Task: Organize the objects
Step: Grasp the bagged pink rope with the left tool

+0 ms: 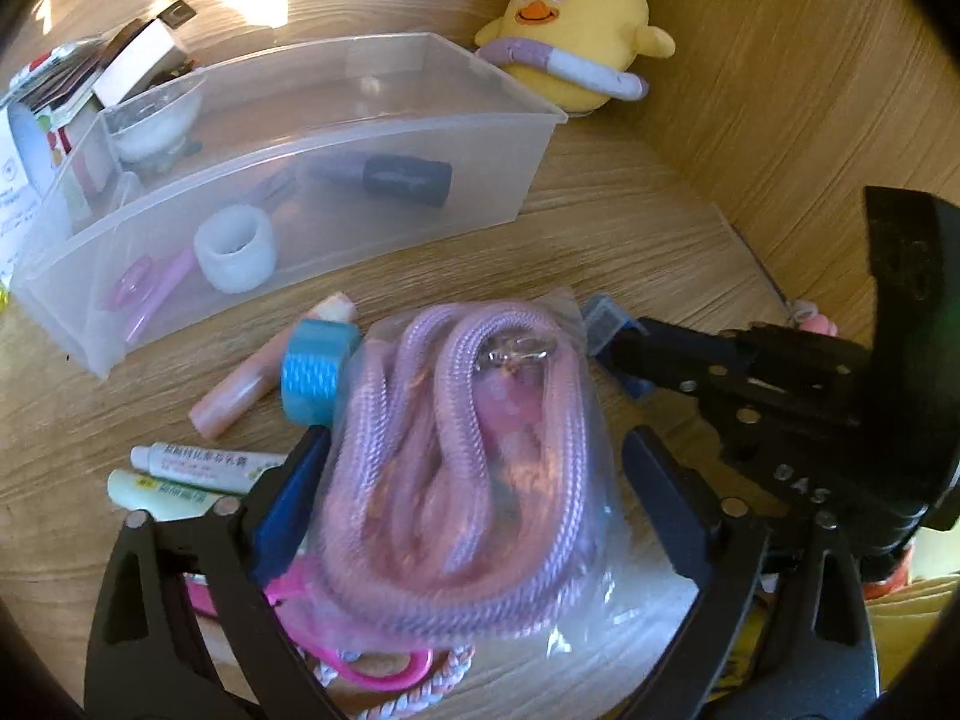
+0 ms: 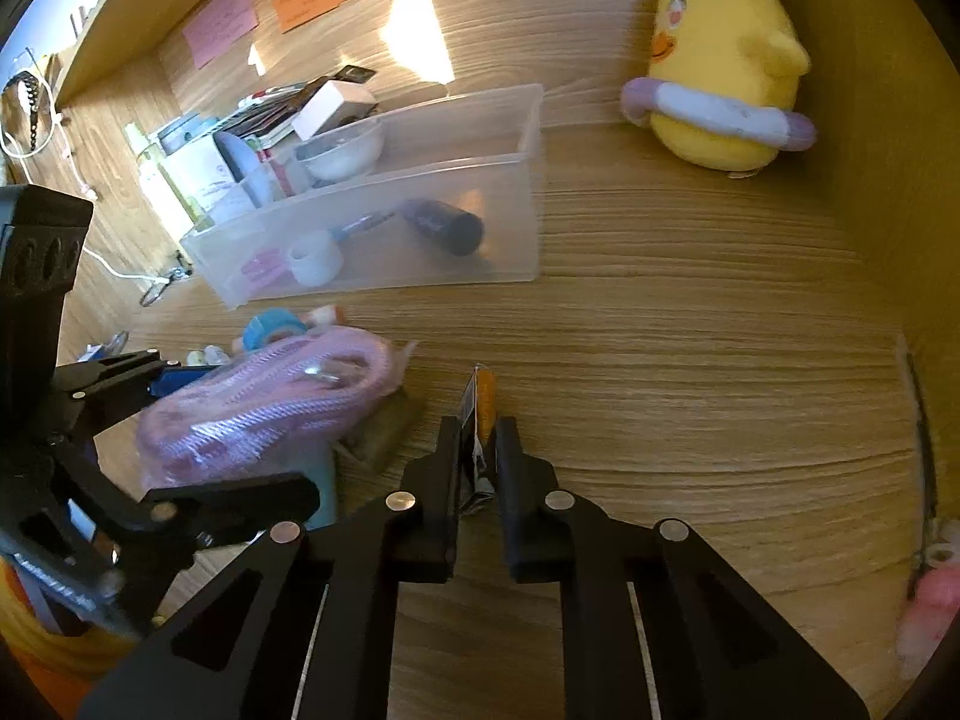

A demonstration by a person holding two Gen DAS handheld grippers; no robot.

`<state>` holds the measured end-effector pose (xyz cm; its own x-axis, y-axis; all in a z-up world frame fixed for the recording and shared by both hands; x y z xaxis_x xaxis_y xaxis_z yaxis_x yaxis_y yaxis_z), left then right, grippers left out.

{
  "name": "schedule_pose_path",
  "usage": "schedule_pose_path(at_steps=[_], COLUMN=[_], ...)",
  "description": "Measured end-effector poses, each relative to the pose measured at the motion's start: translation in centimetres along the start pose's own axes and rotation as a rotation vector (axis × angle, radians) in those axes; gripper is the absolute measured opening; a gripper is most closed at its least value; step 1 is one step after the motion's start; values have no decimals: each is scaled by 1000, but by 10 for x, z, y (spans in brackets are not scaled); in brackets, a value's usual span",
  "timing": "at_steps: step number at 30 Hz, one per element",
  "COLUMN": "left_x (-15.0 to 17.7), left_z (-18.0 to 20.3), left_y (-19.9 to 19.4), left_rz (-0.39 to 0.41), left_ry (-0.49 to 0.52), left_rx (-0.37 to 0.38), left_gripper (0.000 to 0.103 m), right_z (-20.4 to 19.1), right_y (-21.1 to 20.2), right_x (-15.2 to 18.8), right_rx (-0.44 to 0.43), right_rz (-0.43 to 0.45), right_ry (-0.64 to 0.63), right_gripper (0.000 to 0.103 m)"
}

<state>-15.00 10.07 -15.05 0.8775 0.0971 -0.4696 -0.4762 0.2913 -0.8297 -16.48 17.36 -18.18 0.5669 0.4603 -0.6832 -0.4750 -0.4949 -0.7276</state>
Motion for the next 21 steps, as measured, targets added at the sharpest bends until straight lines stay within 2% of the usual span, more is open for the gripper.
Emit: schedule_pose_path(at_steps=[1, 2, 6, 13, 21], left_x=[0, 0, -2, -8, -26], left_z=[0, -1, -2, -2, 1], left_y=[2, 6, 6, -7, -31], left_rz=[-7, -16, -7, 60, 127], left_ry=[1, -2, -29, -14, -34], left_rx=[-2, 0, 27, 9, 54], left_gripper=[78, 74, 68, 64, 64], right_z=[4, 7, 13, 4, 7], right_y=[-2, -4, -8, -1, -25], right_x=[2, 3, 7, 8, -19], right_rx=[8, 13, 19, 12, 41], right_rz=[0, 1, 3, -7, 81], right_ry=[4, 8, 12, -15, -25], right_gripper=[10, 10, 10, 8, 7])
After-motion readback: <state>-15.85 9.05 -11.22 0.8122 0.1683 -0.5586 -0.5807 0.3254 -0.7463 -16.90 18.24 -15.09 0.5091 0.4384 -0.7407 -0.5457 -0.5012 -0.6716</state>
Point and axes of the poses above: each gripper's, at about its wrist camera, not at the fingertips, and y roughly the way its jaws point, z to its right, x to its underside, the point moved 10 cm from there along y, roughly the way its jaws point, and after that the axes turned 13 degrees about -y, right-handed, at the moved point
